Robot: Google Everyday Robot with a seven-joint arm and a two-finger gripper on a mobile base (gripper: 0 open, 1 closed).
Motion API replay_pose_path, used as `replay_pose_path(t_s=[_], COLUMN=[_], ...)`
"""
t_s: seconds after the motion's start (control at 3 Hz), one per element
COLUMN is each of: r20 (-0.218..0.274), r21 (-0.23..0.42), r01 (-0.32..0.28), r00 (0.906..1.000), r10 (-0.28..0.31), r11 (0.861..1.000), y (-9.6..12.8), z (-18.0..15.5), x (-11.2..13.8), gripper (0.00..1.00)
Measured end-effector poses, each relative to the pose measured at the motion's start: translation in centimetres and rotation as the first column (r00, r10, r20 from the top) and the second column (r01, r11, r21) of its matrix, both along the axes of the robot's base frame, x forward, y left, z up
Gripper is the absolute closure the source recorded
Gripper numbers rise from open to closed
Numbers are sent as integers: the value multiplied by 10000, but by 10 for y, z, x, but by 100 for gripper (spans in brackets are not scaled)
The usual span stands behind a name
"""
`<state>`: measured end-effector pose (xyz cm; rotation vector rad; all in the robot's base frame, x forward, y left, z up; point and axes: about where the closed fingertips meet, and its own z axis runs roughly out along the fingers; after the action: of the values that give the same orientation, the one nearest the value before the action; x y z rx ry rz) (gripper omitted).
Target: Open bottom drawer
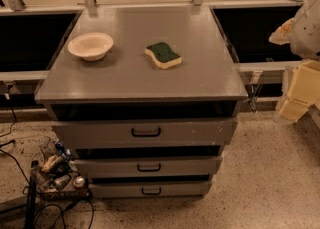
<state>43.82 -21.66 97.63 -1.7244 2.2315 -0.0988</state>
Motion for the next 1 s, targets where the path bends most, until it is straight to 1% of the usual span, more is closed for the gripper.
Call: replay_pose_path(t_s=[0.33, 0.67, 1.0], r20=[0, 0, 1], r21=[0, 0, 0], r01=[0, 0, 0], r00=[10000, 10000, 10000], r10=[0, 0, 0], r11=[10000, 10000, 10000], y=[0, 0, 0], z=[0, 0, 0], x=[0, 0, 0], gripper=[0, 18, 41])
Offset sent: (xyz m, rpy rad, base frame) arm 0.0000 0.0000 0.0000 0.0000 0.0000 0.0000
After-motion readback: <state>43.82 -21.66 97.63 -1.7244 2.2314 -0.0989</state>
